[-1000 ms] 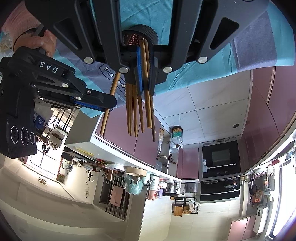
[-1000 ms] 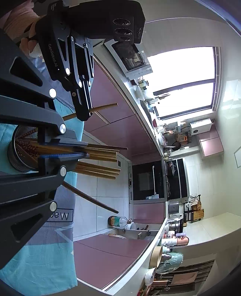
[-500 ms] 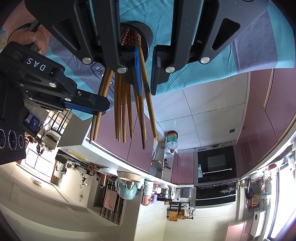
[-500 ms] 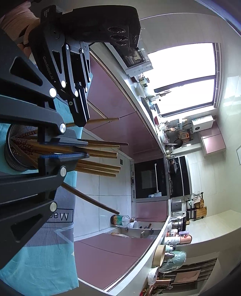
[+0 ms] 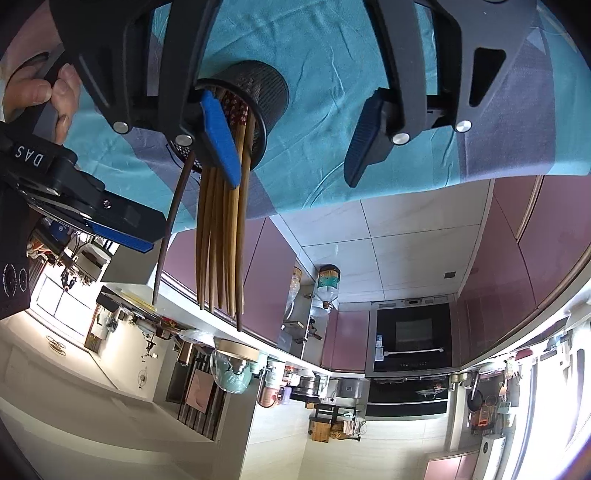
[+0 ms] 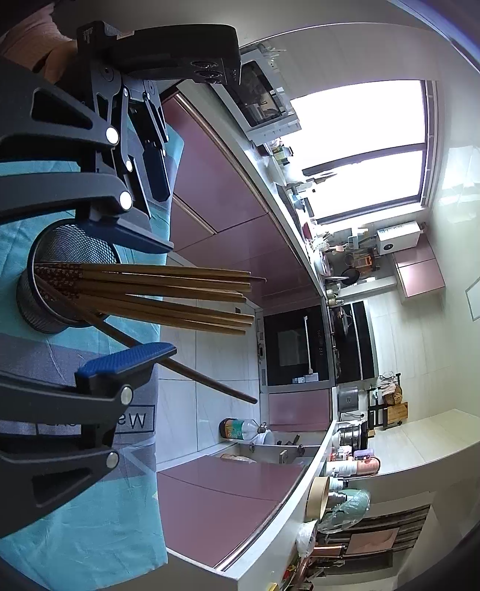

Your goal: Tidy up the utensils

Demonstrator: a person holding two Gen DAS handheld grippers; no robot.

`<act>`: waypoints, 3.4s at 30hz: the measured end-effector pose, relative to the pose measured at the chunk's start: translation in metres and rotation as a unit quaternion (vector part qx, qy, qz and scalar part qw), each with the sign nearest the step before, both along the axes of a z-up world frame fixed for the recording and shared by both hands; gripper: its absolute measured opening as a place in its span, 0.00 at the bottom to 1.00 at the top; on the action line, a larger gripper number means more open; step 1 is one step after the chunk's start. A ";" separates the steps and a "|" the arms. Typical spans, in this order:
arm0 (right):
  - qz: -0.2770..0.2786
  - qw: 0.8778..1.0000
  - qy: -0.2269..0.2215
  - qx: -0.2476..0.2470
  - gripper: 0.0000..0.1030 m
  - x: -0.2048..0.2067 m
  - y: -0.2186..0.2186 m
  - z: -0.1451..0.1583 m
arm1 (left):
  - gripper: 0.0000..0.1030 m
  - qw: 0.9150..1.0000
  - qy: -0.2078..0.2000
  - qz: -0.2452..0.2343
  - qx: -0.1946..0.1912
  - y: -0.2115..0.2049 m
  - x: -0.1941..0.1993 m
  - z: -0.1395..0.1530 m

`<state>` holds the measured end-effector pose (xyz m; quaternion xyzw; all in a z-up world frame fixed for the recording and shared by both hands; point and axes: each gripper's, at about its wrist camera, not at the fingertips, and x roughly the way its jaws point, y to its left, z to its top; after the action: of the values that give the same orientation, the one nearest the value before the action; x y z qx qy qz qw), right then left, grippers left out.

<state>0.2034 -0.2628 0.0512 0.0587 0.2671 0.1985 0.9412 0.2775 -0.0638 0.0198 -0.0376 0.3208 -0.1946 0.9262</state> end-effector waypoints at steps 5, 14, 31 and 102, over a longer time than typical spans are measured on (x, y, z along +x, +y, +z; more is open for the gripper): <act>-0.003 1.000 -0.015 -0.007 0.73 -0.023 0.004 -0.005 | 0.80 0.999 -0.025 0.032 0.002 0.020 -0.025 -0.008; -0.020 0.998 -0.050 -0.022 0.94 -0.062 0.016 -0.020 | 0.95 0.990 -0.078 0.113 0.022 0.062 -0.089 -0.018; -0.064 0.991 -0.115 -0.035 0.94 -0.111 0.039 -0.044 | 0.95 0.968 -0.169 0.178 0.047 0.075 -0.173 -0.008; -0.093 0.983 -0.150 -0.042 0.94 -0.136 0.041 -0.050 | 0.95 0.959 -0.201 0.197 0.037 0.064 -0.218 -0.014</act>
<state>0.0670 -0.2215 0.0010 0.0133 0.1245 0.1057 0.9865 0.0598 0.0007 0.0060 -0.0255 0.1214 0.0005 0.9923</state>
